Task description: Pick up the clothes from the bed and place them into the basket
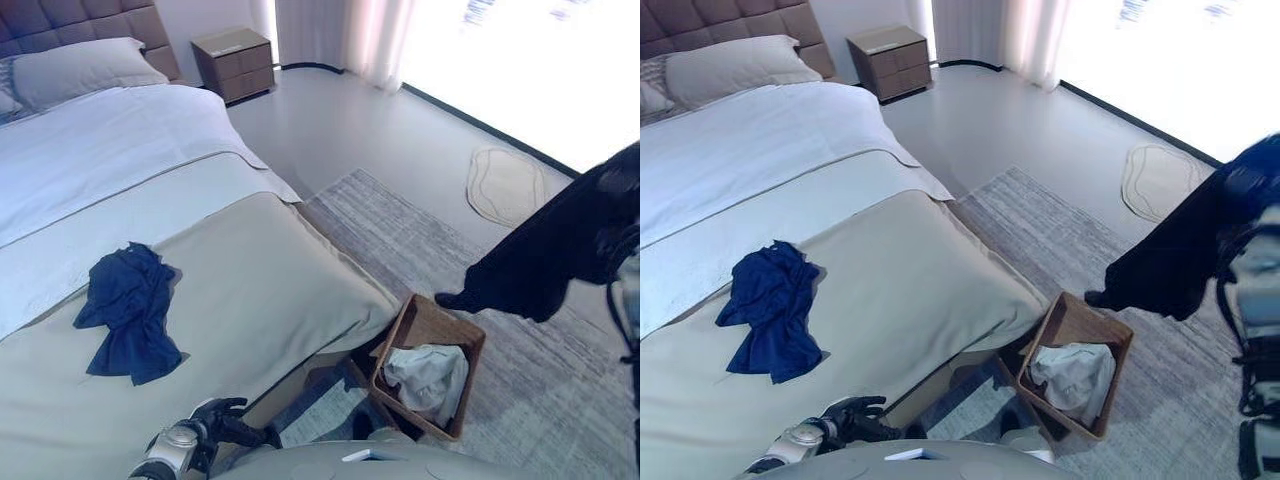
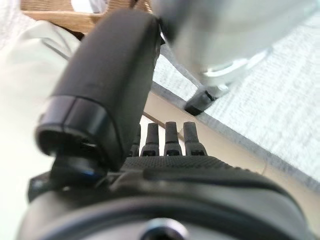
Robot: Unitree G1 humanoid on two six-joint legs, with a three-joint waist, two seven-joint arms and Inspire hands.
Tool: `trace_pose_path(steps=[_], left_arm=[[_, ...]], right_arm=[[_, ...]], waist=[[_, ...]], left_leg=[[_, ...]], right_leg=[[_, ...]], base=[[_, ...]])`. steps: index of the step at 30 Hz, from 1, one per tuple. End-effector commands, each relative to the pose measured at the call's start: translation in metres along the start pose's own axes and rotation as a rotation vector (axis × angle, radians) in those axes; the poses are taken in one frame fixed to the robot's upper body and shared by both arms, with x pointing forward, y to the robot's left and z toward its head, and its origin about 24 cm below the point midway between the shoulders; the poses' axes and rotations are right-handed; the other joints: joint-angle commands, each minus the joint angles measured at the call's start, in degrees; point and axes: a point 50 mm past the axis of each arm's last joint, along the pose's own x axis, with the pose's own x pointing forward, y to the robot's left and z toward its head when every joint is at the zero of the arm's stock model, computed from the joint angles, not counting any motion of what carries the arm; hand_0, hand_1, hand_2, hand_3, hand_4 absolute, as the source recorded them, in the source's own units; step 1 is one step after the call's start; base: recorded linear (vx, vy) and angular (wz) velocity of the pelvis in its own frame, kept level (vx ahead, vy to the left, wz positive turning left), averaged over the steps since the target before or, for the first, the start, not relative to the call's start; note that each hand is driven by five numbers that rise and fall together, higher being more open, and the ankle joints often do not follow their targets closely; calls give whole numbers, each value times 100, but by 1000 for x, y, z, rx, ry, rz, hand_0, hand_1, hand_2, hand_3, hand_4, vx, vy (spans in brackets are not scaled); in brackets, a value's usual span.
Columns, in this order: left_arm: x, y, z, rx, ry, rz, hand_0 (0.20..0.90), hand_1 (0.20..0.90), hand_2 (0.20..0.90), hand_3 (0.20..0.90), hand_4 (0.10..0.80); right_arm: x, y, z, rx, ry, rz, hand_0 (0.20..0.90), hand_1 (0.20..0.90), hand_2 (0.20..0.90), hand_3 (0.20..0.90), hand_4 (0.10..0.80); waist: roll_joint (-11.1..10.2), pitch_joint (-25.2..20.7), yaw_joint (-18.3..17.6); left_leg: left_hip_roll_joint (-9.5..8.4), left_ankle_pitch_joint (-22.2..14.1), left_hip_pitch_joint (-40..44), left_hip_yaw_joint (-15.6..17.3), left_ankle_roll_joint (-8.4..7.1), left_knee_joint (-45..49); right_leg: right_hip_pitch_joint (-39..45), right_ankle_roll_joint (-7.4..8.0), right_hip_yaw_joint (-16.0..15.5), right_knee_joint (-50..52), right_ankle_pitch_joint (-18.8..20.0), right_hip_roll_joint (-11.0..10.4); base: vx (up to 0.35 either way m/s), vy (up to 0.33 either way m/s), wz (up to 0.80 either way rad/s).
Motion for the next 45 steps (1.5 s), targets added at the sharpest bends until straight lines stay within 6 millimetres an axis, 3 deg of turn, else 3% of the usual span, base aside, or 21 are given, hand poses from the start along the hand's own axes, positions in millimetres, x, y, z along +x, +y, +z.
trace_pose_path(steps=[1,5,7,8,13,17,18,19,23,27,33,36,39,42,45], left_arm=[[-2,26,19,97,-45,53,900,900,900,900,800],[0,25,58,86,-186,56,900,900,900,900,800],[-1,18,92,68,-309,51,900,900,900,900,800],[-1,16,100,61,-338,49,900,900,900,900,800],[-6,11,126,31,-454,55,900,900,900,900,800],[-12,21,137,-2,-513,70,900,900,900,900,800],[-13,23,140,-9,-527,72,900,900,900,900,800],[-14,25,143,-11,-538,72,900,900,900,900,800],[-18,25,146,-36,-574,66,900,900,900,900,800],[-17,18,144,-45,-581,47,900,900,900,900,800],[-13,12,125,-95,-538,41,900,900,900,900,800],[-11,17,109,-160,-498,56,900,900,900,900,800],[-9,20,95,-203,-448,66,900,900,900,900,800],[-6,22,73,-246,-372,85,900,900,900,900,800],[-5,23,56,-247,-317,100,900,900,900,900,800]], right_arm=[[19,-47,68,-31,-286,-198,300,300,300,200,100],[29,-44,73,-24,-267,-203,300,300,300,200,100],[37,-47,81,-39,-258,-247,300,300,300,200,100],[38,-46,82,-46,-245,-250,300,300,300,200,100],[48,-33,81,-94,-159,-230,300,300,300,200,100],[53,-24,72,-128,-95,-204,300,300,300,200,100],[55,-23,69,-131,-70,-199,768,768,768,746,646],[57,-22,66,-136,-49,-199,900,900,900,900,800],[60,-18,58,-64,22,-203,900,900,900,900,800],[59,-12,59,-22,22,-202,900,900,900,900,800],[48,-24,76,103,-100,-250,900,900,900,900,800],[24,-43,111,226,-329,-348,900,900,900,900,800],[-5,-47,134,244,-513,-381,900,900,900,900,800],[-28,-41,156,245,-704,-254,900,900,900,900,800],[-35,-25,167,221,-765,-81,900,900,900,900,800]], waist=[[148,133,124],[442,670,15],[704,1141,-40],[777,1251,-52],[1131,1817,-47],[1332,2142,-37],[1371,2200,-26],[1407,2260,-4],[1549,2317,91],[1652,2317,168],[1526,2317,142],[1294,2299,55],[1069,2082,54],[709,1749,257],[429,1515,549]], left_leg=[[-281,-976,-196,-138,349,669],[-321,-904,-673,-172,305,895],[-358,-789,-1116,-255,241,1061],[-367,-750,-1216,-279,224,1082],[-352,-467,-1871,-355,122,1175],[-346,-330,-2343,-356,48,1294],[-351,-322,-2454,-346,37,1361],[-353,-314,-2541,-326,32,1421],[-392,-308,-3039,-304,30,1688],[-393,-179,-3169,-359,2,1567],[-331,-46,-2714,-438,-55,1120],[-267,-84,-2288,-431,-72,932],[-247,-160,-2062,-443,-63,880],[-263,-301,-1807,-552,-26,921],[-313,-386,-1676,-707,15,970]], right_leg=[[-513,-37,-328,984,-522,-6],[-1084,-99,-311,1372,-600,-93],[-1508,-168,-268,1567,-632,-127],[-1611,-183,-255,1604,-632,-127],[-2320,-280,-240,1907,-641,-110],[-2838,-335,-289,2152,-701,-149],[-2962,-342,-309,2224,-712,-168],[-3045,-353,-347,2272,-719,-193],[-3515,-410,-422,2476,-742,-255],[-3628,-477,-424,2481,-765,-187],[-3178,-507,-476,2249,-784,-45],[-2795,-492,-508,2141,-807,23],[-2531,-458,-553,2012,-795,38],[-2067,-400,-734,1779,-746,-34],[-1694,-349,-929,1587,-692,-110]], base=[[-166,-125,-5],[-252,-57,-14],[-373,-7,-9],[-233,-24,-11],[-163,-68,-17],[-82,-83,-13],[-88,-53,-8],[-56,-43,-16],[-19,-44,-3],[32,22,11],[82,87,12],[111,136,25],[102,144,19],[131,139,34],[130,89,40]])
